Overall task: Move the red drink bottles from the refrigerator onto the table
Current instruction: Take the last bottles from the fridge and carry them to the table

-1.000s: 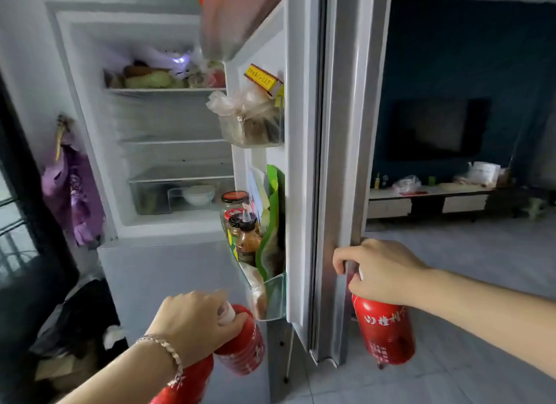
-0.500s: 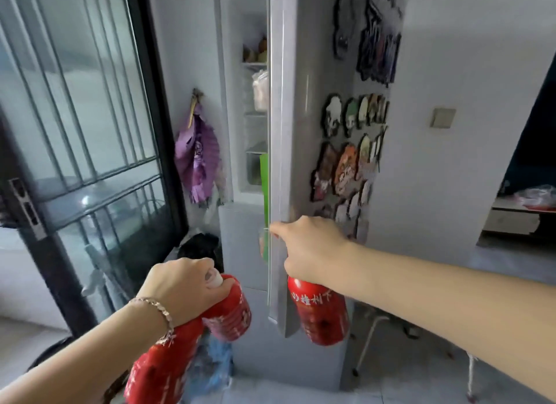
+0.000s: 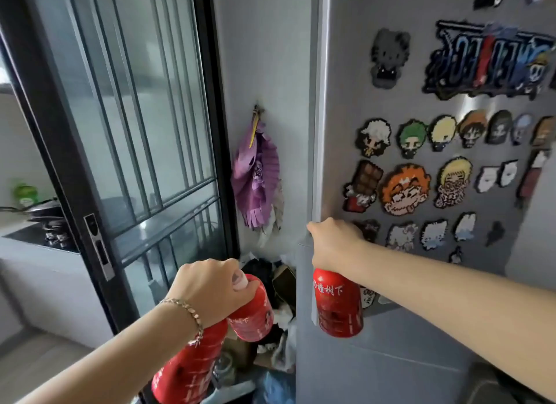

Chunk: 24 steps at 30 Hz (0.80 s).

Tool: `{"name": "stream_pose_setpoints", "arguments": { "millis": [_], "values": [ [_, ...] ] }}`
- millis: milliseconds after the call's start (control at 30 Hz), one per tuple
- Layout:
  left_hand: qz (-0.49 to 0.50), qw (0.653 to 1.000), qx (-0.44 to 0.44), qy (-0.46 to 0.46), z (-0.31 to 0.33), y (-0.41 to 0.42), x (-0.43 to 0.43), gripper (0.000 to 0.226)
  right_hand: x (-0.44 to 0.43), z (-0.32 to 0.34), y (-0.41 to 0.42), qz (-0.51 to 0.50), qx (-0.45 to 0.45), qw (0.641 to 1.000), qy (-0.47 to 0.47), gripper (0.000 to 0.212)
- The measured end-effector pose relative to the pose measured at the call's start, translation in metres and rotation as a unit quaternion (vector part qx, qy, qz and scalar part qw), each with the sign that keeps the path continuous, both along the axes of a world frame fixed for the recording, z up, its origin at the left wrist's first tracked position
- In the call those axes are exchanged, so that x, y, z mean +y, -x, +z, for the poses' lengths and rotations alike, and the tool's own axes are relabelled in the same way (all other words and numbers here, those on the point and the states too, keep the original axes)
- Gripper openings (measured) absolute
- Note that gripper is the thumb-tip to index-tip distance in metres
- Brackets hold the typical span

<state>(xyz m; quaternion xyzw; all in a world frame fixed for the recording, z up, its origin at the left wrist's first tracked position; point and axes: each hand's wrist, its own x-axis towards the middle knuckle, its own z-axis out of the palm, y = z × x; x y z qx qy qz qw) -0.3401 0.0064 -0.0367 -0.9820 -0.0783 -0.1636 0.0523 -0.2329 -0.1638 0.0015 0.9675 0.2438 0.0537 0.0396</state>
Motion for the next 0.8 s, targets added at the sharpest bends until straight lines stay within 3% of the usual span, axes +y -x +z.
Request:
{"name": "stream_pose_setpoints", "arguments": {
  "millis": [200, 467, 800],
  "values": [
    [0.020, 1.000, 0.014, 0.018, -0.001, -0.057, 0.038, 0.042, 0.061, -0.004, -0.088, -0.024, -0.037, 0.999, 0.026, 0.035],
    [0.064, 0.998, 0.012, 0.022, 0.012, -0.142, 0.070, 0.045, 0.107, 0.002, -0.206, -0.047, -0.022, 0.998, 0.037, 0.037],
    [0.076, 0.997, -0.013, 0.031, 0.014, -0.207, 0.084, 0.046, 0.109, 0.000, -0.274, -0.034, -0.032, 0.998, 0.029, 0.034]
  ]
}}
